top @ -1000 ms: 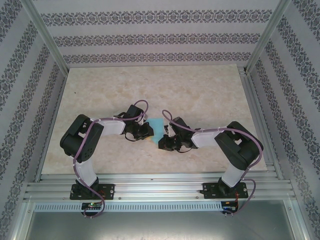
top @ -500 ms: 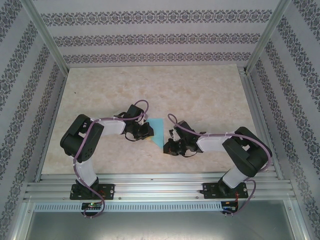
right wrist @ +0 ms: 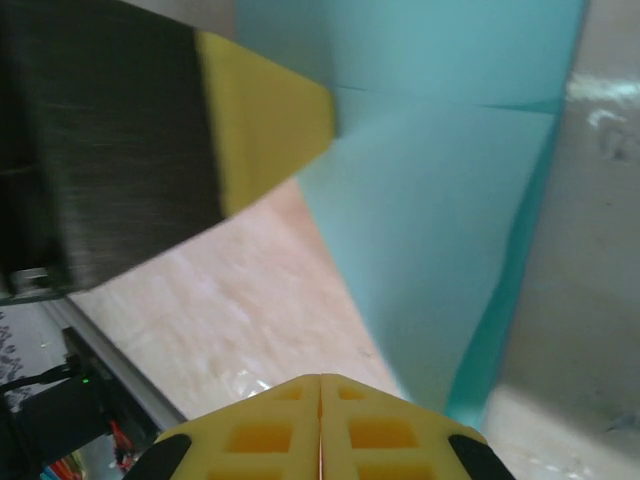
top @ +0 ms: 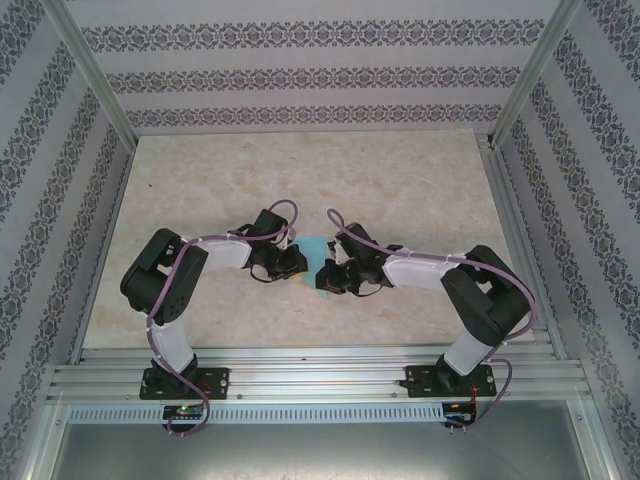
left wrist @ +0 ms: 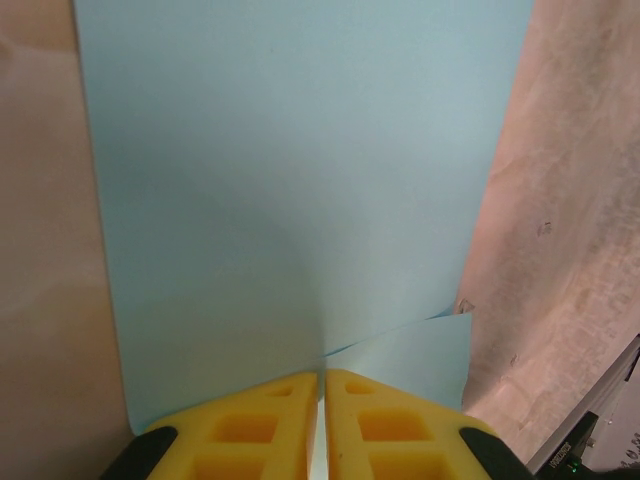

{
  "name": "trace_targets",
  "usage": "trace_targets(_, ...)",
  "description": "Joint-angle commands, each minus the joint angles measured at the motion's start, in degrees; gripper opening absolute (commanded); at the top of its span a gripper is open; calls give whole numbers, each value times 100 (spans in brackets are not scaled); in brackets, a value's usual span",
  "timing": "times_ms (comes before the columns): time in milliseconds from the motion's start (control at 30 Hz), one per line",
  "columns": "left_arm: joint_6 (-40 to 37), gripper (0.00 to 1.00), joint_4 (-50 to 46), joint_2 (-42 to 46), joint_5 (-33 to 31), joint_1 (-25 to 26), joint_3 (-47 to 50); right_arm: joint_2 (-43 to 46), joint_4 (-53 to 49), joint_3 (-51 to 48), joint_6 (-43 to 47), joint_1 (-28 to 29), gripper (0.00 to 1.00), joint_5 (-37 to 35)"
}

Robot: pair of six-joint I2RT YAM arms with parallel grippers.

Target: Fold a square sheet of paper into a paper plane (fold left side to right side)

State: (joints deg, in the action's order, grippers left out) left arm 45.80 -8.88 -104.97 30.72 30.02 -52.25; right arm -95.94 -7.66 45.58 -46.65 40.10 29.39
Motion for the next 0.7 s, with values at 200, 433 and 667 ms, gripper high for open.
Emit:
trace_targets(200,-162,14,-559,-381,-654,96,107,-310,-338,-249,-10,6,7,-406)
trace_targets(433,-537,23,-917,257,-555,84,-390,-533,-546,-392,-155,-51,6,-506)
trace_targets(667,-482,9,-928,1135,-343,93,-144,-594,-628,-315,-134,-57,5,-524)
